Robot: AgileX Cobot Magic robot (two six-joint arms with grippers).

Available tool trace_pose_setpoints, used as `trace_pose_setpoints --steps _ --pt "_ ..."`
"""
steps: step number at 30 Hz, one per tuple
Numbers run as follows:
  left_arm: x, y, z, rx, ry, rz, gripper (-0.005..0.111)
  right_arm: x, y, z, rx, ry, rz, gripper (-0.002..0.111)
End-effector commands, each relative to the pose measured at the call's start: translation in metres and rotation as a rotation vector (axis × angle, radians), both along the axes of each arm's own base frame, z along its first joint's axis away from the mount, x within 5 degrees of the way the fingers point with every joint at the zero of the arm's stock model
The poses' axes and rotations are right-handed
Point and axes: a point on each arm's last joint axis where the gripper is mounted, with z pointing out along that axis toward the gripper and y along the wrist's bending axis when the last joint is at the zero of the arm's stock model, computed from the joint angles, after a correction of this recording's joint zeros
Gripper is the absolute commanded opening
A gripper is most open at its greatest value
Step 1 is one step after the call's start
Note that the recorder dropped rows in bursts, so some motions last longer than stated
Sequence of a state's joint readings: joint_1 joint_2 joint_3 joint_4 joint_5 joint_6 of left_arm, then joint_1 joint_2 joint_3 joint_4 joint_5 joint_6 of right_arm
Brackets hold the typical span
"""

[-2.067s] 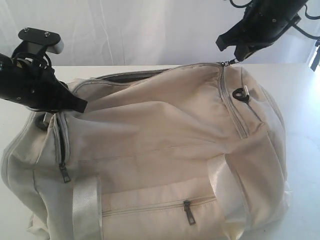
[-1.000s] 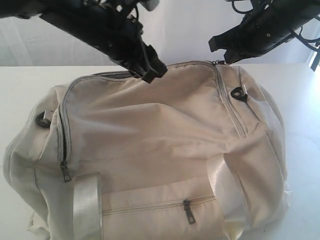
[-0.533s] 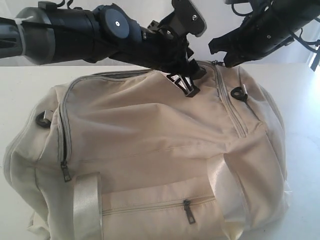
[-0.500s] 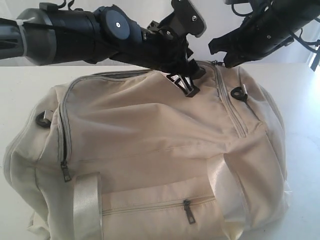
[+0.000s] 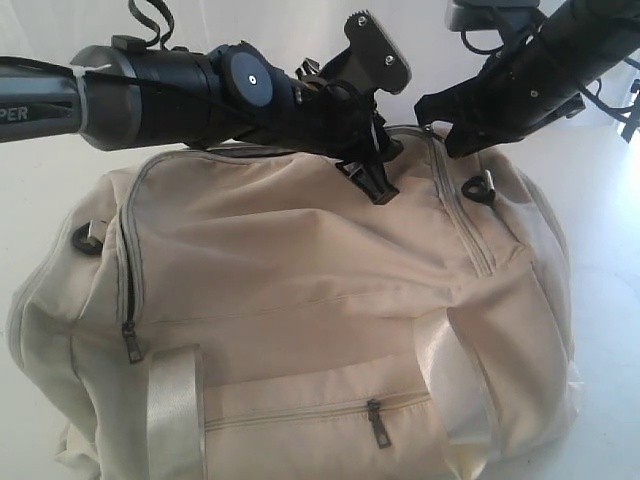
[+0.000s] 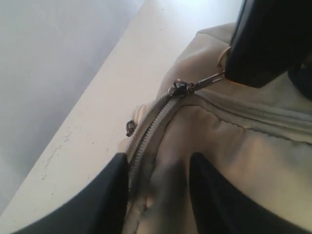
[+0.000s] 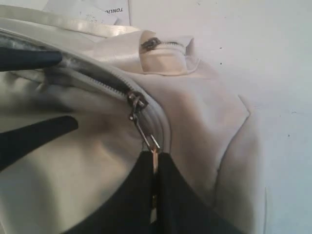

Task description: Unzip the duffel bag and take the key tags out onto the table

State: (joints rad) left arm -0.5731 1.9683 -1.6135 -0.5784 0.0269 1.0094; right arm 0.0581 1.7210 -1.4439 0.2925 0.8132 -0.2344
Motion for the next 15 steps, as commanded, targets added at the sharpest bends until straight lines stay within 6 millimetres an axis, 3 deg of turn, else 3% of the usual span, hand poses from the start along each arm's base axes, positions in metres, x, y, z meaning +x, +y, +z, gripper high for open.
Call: trace_pose_setpoints --steps 1,5,15 --pt "-0.001 -0.003 0.004 -0.008 -0.018 -0.001 0.034 0.000 -0.003 0.000 0.007 -0.002 -0.015 0.000" --pt "-0.001 -0.002 0.005 -0.010 -0.021 0.000 0.002 0.001 -0.003 0.001 0.007 -0.015 -0.019 0.000" --pt "-0.007 0.001 0.016 0.011 -0.032 -0.032 0.000 0.001 -0.009 0.001 -0.055 -0.021 -0.028 0.000"
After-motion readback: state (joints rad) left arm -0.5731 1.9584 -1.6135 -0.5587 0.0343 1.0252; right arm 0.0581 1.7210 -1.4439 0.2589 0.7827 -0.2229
